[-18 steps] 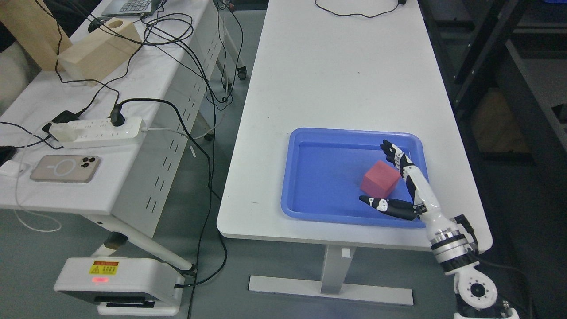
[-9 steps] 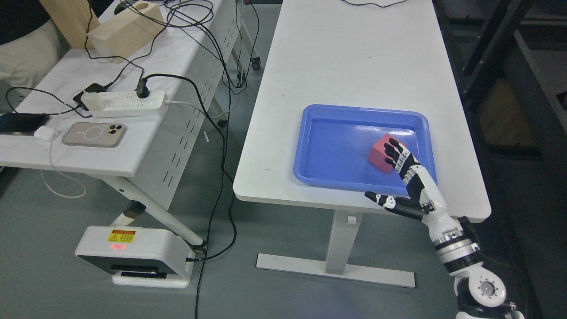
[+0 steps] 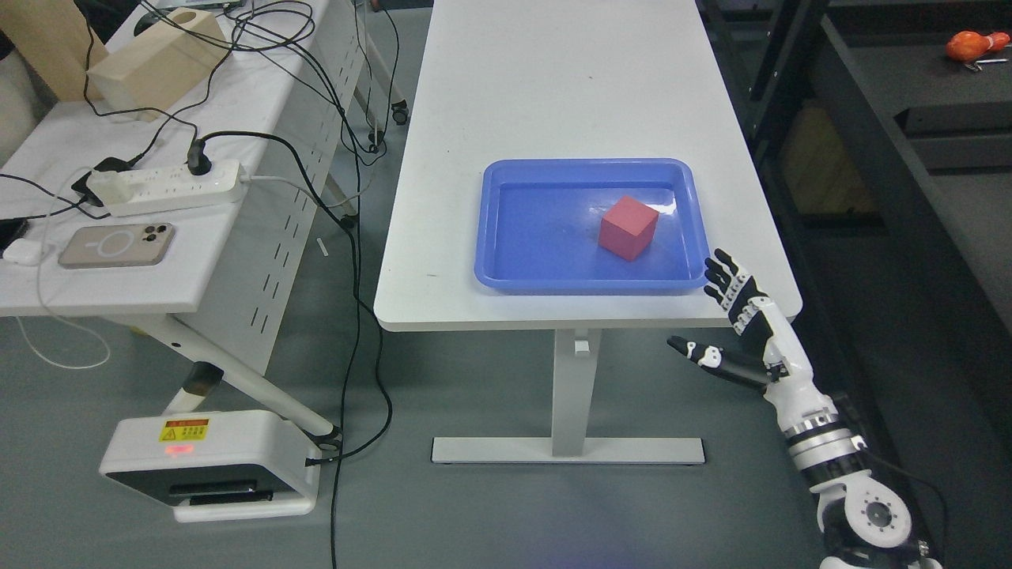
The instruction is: Pick pink block from left shelf to tray
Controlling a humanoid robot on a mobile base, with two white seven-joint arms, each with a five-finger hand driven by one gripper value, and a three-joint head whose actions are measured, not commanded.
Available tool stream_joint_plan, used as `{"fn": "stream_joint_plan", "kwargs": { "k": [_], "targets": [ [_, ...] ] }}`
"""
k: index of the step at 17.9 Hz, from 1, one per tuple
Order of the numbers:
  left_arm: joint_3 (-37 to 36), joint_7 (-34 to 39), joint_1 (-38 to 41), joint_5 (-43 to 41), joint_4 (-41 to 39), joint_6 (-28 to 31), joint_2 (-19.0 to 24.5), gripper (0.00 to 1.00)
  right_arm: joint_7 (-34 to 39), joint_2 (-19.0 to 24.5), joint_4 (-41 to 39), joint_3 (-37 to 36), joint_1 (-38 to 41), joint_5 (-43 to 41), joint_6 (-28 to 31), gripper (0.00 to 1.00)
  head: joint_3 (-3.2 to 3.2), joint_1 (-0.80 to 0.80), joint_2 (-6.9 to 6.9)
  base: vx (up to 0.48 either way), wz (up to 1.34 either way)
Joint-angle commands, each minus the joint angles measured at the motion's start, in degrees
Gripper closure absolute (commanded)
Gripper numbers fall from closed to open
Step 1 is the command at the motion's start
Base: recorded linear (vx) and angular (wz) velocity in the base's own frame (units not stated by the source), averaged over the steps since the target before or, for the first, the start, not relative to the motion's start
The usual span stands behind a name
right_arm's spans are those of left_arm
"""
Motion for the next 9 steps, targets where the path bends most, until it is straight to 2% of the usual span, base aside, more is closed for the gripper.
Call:
{"fn": "stream_joint_plan", "kwargs": {
  "k": [1,9],
  "targets": [
    [0.0,0.0,-1.7,0.0,-1.0,0.0,1.0,0.0,-0.6,-1.0,2.3,-0.7,-0.1,3.3,-0.2,0.0,0.0,0.0,0.0,-0.147,-0.21],
    [0.0,0.0,-1.8,0.0,-1.0,0.0,1.0,0.0,-0.5,-1.0,2.6,-0.2,-0.1,5.3,0.0,0.0,0.0,0.0,0.0,-0.143,0.03]
  ]
}}
